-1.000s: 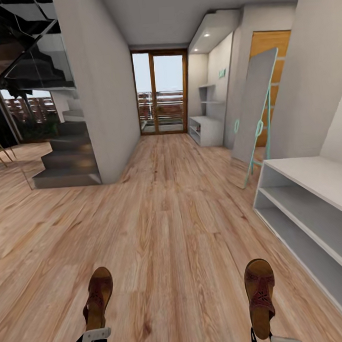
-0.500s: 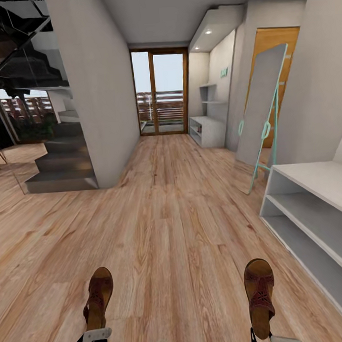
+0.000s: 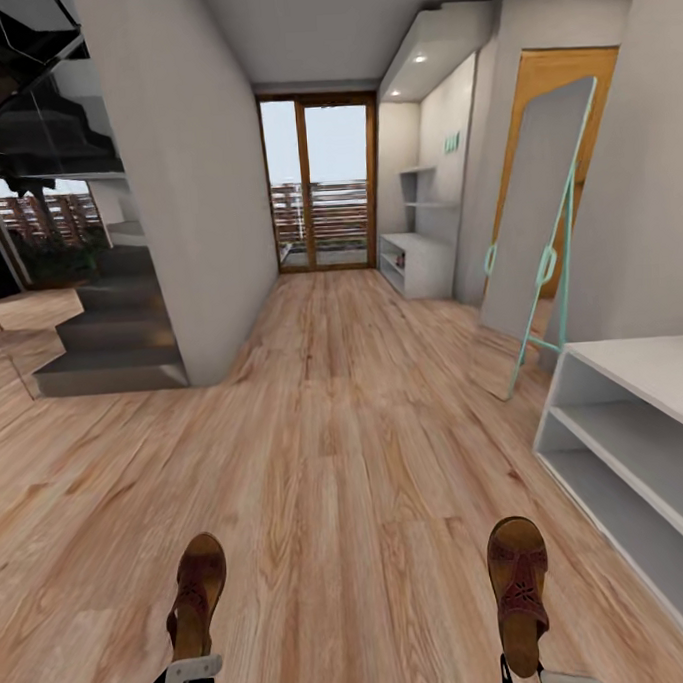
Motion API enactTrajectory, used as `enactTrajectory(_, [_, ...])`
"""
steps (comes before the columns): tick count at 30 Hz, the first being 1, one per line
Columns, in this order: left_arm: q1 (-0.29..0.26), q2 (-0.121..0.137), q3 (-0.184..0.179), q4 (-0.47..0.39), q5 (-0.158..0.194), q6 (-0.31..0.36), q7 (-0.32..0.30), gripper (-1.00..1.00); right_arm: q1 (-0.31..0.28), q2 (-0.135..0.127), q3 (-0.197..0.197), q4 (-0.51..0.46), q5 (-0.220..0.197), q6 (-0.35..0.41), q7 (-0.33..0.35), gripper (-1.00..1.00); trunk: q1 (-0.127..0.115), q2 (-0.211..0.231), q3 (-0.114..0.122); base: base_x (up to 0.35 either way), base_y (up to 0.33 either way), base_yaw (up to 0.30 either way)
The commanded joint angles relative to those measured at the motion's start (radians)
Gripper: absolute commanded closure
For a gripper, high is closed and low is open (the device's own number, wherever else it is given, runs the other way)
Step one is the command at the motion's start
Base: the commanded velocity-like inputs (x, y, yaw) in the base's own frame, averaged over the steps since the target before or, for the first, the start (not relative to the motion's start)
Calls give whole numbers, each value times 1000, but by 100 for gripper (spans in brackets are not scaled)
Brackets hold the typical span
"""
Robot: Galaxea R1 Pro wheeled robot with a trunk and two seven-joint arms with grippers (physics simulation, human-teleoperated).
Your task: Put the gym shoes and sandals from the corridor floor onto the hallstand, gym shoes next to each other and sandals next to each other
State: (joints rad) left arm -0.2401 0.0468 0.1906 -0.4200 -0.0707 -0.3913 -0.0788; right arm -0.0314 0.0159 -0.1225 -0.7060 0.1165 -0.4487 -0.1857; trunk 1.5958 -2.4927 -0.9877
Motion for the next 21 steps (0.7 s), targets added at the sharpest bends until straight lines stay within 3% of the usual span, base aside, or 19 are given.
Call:
enactTrajectory(1, [-1, -1, 9, 1, -11, -3, -7, 100, -1, 1, -3, 0, 11, -2, -5, 100, 0, 0, -1, 340, 0, 0])
enactTrajectory(21, [-1, -1, 9, 1, -12, -3, -7, 100, 0, 1, -5, 0, 11, -2, -5, 100, 0, 0, -1, 340, 0, 0])
